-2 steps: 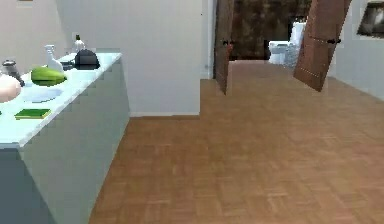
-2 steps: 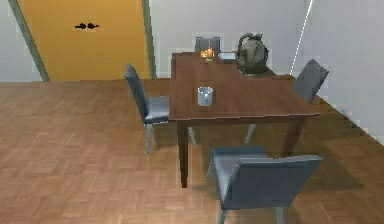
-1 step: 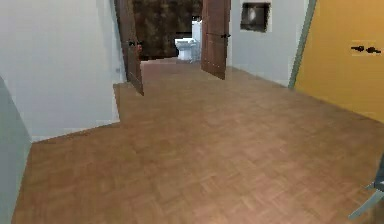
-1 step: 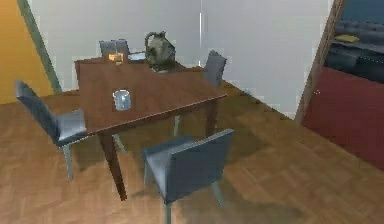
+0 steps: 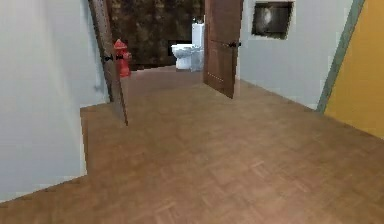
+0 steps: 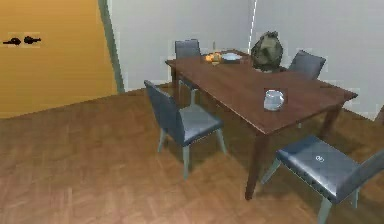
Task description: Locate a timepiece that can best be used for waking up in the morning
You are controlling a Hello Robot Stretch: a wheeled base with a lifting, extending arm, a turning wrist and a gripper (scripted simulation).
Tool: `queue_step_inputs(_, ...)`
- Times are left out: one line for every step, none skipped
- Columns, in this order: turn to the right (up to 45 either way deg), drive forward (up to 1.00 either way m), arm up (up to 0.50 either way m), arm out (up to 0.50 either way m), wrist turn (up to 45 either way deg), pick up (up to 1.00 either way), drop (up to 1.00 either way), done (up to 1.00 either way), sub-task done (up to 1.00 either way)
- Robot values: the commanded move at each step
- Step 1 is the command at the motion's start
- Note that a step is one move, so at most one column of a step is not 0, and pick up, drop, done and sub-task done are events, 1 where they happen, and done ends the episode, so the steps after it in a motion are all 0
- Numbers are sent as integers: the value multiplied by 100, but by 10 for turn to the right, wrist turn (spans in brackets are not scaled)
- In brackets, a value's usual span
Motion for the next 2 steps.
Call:
queue_step_inputs(0, 100, 0, 0, 0, 0, 0, 0, 0)
queue_step_inputs(0, 100, 0, 0, 0, 0, 0, 0, 0)
